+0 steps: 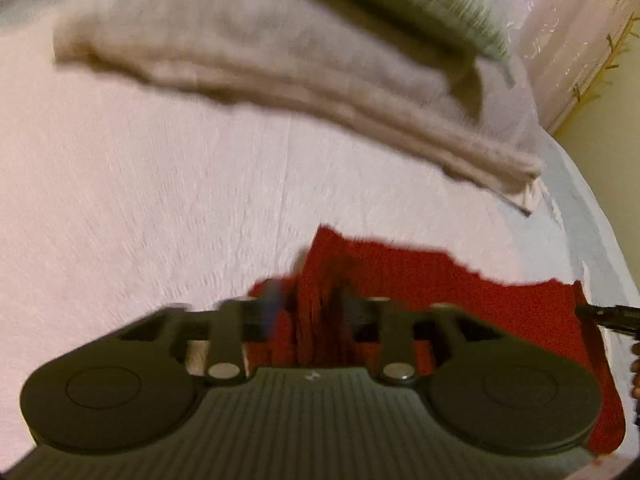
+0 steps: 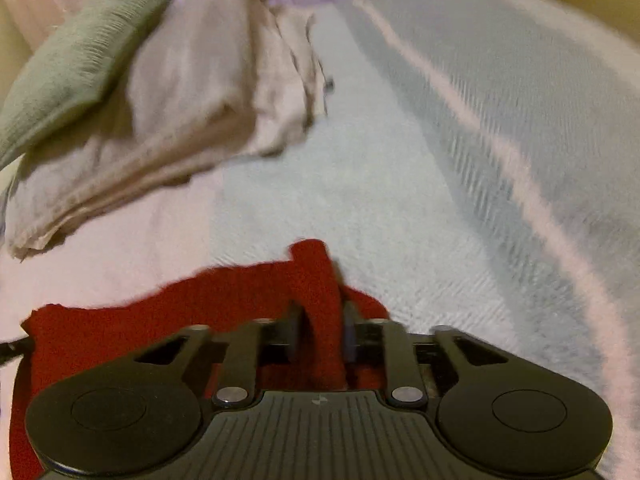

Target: Fold large clothes

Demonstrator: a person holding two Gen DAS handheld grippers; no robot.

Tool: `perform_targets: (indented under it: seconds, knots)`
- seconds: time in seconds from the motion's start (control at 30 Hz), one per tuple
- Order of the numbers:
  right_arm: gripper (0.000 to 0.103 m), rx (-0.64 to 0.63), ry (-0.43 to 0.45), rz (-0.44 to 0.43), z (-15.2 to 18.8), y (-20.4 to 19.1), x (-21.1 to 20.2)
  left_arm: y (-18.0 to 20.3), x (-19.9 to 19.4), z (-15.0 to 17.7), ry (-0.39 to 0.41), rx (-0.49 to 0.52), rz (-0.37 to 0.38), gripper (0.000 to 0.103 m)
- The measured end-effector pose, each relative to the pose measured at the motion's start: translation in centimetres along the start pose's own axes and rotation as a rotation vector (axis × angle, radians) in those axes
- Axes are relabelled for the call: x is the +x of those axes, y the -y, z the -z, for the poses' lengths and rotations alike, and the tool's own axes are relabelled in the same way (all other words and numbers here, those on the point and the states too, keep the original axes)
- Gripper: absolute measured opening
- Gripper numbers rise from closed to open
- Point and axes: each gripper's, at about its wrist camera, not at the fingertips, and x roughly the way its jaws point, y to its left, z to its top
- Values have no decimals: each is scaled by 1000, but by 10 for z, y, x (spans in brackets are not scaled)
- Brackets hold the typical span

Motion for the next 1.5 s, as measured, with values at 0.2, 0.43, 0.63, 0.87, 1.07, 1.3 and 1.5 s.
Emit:
perform_targets:
  seconds: [0.2,0.43,0.63,0.87,1.07,1.3,1.5]
  knots:
    - [60,-243,131,-55,4,-75,-22,69,-6,-6,41,212,27,43]
    - [60,-191,11,-16,11,-46,45,69,61,-5,-46,233,7,34]
    - [60,-161,92,-66,35,-50,-64,70,-30,6,-2,111,18,34]
    - [60,-146,-124,-65,119,-46,-72,87,-54,90,-165,55,-59,29]
    - [60,-109,-130,-19,104,-57,-103,117,-84,70,-176,97,-202,52]
    - [61,-108,-233,126,116,-87,-134,168,-127,90,-270,98,-274,69]
    - [61,-101,-250,113,133,-107,-156,200,-149,114,-305,86,-321,69]
